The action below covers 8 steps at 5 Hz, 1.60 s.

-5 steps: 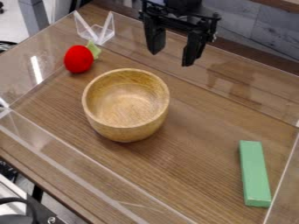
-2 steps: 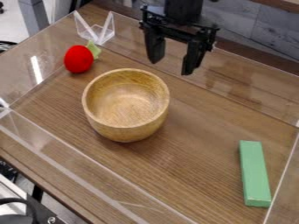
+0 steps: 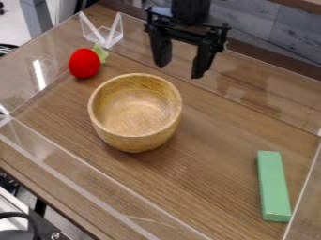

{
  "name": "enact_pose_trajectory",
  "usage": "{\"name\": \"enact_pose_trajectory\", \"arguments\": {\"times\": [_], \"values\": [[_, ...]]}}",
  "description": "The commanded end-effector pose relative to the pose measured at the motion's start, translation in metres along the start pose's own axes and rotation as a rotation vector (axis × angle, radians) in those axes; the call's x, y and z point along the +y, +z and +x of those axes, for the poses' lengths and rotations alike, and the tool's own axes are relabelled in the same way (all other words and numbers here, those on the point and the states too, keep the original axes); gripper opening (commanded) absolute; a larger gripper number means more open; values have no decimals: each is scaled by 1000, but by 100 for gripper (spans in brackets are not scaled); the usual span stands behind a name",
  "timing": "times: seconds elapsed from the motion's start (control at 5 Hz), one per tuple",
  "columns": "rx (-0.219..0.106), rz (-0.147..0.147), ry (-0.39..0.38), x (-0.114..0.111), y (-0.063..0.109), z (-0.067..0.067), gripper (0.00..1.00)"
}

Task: Move the red fruit to the right

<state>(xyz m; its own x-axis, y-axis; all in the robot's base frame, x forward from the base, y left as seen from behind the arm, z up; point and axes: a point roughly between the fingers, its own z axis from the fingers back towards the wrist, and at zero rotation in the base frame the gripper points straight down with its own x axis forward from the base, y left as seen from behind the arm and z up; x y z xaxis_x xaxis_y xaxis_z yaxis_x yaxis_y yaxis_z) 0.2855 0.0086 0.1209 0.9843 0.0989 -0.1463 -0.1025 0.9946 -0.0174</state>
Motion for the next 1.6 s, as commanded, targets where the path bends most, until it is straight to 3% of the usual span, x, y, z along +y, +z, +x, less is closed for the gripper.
{"name": "enact_pose_trajectory", "arguments": {"times": [0.0, 0.2, 0.6, 0.8, 1.0, 1.4], "values": [[-40, -15, 63, 21, 7, 0, 100], [-70, -25, 105, 60, 9, -2, 100], [-124, -17, 64, 124, 20, 5, 100], [-144, -11, 57, 162, 17, 11, 100], [-151, -8, 49, 184, 9, 14, 100], [-165, -8, -40, 185, -4, 35, 100]]}}
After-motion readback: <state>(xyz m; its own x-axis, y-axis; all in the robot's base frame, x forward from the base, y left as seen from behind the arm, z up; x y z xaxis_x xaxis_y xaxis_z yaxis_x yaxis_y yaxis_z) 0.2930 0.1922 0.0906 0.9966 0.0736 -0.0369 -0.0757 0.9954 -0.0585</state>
